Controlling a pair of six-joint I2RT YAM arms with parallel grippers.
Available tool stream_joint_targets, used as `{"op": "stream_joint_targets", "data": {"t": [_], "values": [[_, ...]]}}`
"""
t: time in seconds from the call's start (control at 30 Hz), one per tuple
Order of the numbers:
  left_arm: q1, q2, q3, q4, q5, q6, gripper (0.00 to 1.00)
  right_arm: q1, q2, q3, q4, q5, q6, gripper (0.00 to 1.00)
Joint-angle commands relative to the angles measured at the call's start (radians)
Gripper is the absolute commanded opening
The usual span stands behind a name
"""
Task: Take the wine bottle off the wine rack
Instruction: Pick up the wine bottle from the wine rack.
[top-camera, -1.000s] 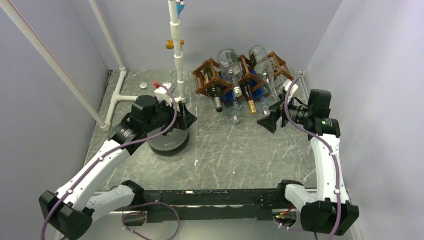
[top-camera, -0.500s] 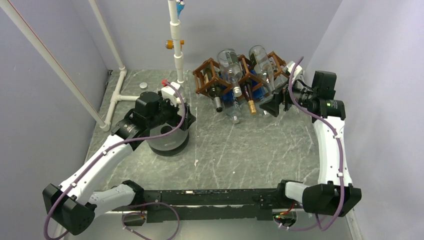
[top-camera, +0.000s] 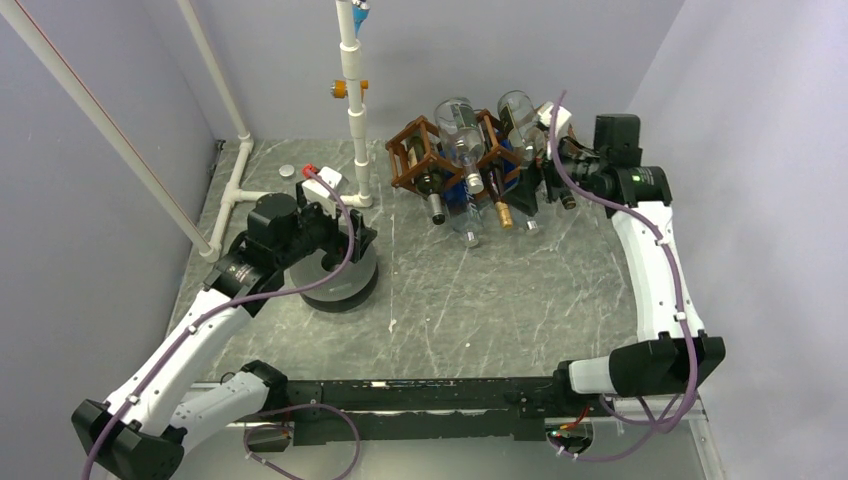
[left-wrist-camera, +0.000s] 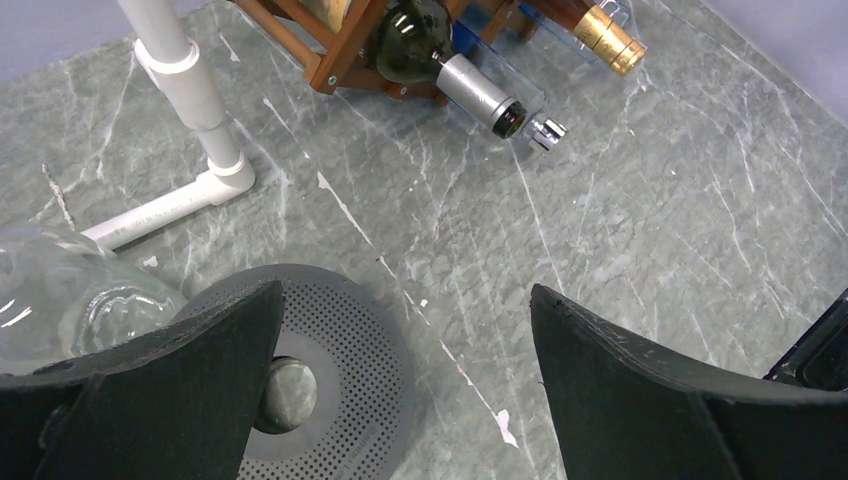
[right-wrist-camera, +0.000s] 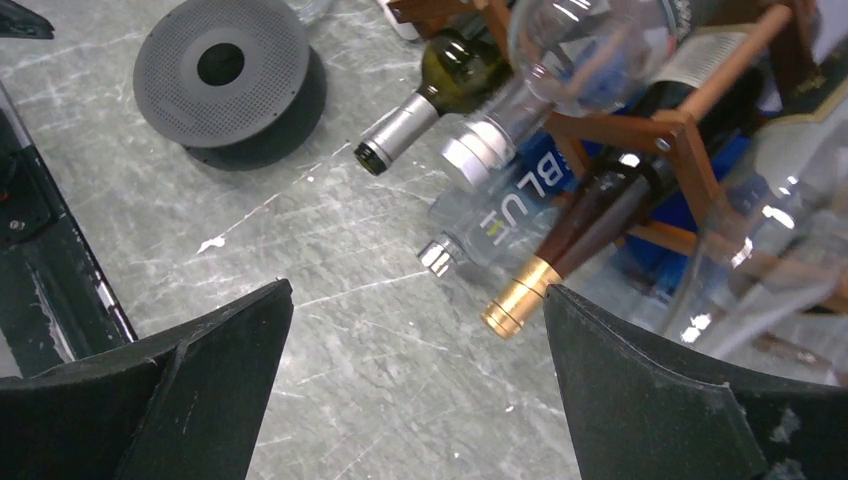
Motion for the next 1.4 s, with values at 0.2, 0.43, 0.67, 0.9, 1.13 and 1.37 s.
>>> {"op": "stream_joint_targets", "data": {"t": [0.2,0.43,0.67,0.9,1.13,1.37], "values": [[0.005,-0.033,-0.013,0.053,-0.044,0.026,0.99,0.144,0.047,0.083,-0.015,0.158,-0.016,1.00],[0.017,-0.047,-0.028,0.072,-0.056,0.029,0.99,0.166,0.042,0.040,0.040,0.188,0.010,1.00],[0.029,-0.048,-0.031,0.078,-0.039,0.024,0.99,0.166,0.044,0.003,0.113,0.229,0.136,1.00],[0.036,-0.050,-0.033,0.079,-0.036,0.023,0.99,0.172,0.099,0.050,0.175,0.226,0.327,1.00],[0.042,-0.051,-0.035,0.085,-0.029,0.022,0.99,0.226,0.177,0.112,0.213,0.320,0.493,1.00],[0.045,-0.057,-0.037,0.086,-0.030,0.025,0.99,0.279,0.264,0.151,0.231,0.530,0.577,0.96]]}}
